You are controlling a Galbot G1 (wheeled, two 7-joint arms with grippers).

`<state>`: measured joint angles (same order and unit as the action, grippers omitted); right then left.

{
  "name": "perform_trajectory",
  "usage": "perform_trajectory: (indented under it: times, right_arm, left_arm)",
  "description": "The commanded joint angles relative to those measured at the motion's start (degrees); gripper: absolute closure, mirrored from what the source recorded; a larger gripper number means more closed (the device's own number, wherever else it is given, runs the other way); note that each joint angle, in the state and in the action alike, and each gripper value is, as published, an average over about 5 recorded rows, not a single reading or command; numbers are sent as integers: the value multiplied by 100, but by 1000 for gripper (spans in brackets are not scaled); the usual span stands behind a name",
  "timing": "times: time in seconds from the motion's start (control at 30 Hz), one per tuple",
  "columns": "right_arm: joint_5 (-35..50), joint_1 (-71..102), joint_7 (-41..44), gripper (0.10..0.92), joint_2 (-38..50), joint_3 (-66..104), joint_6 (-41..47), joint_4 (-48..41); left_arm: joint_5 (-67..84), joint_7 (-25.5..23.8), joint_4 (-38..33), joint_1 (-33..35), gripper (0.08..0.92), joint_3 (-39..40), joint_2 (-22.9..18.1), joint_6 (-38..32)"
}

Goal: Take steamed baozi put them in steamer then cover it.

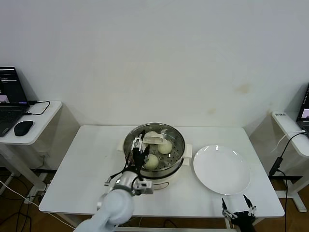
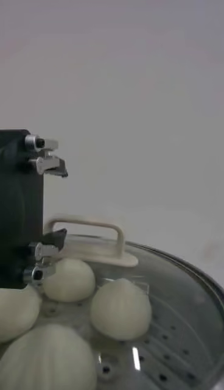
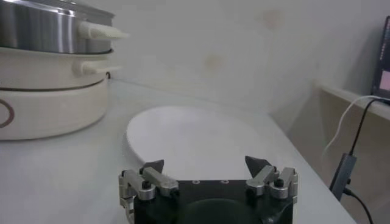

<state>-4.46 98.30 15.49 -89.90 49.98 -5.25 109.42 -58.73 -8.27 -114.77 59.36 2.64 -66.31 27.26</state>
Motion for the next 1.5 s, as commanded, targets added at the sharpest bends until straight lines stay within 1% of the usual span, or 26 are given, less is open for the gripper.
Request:
perform_trajectory:
  times: [0.03, 0.13, 0.2, 0.3, 0.5, 0.7, 0.87, 1.13, 1.5]
  right_arm:
    - [67, 21, -4, 203, 54, -10, -7, 49]
    - [98, 14, -17, 203, 60, -65, -10, 66]
    - [113, 15, -31, 203, 63, -118, -21, 72]
    - [131, 40, -46, 203, 87, -192, -42, 84]
    - [230, 167, -76, 203, 212, -266, -129, 116]
    - [291, 310, -101, 203, 245, -386, -277, 138]
    - [304, 360, -107, 203, 243, -480, -360, 167]
    - [403, 350, -120, 203, 299, -610, -383, 203]
    - [607, 462, -150, 203, 361, -780, -260, 490]
  left_arm:
    - [3150, 1767, -1426, 2101, 191, -1509, 381, -1218]
    - [4683, 2416, -1366, 2621, 179, -2271, 183, -1992]
    - [5486, 2740, -1313, 2873, 178, -2663, 1, -2299]
    - [6260, 2892, -1325, 3176, 177, -2973, -183, -2392]
    - [6840, 2811, -1298, 3610, 177, -3251, -371, -2581]
    - [7281, 2781, -910, 4039, 177, -3409, -519, -2920]
    - [7559, 2518, -658, 4334, 177, -3504, -632, -3161]
    - [7612, 2050, -661, 4483, 177, -3527, -749, -3194]
    - [7343, 1883, -455, 4484, 177, -3528, -787, -3376]
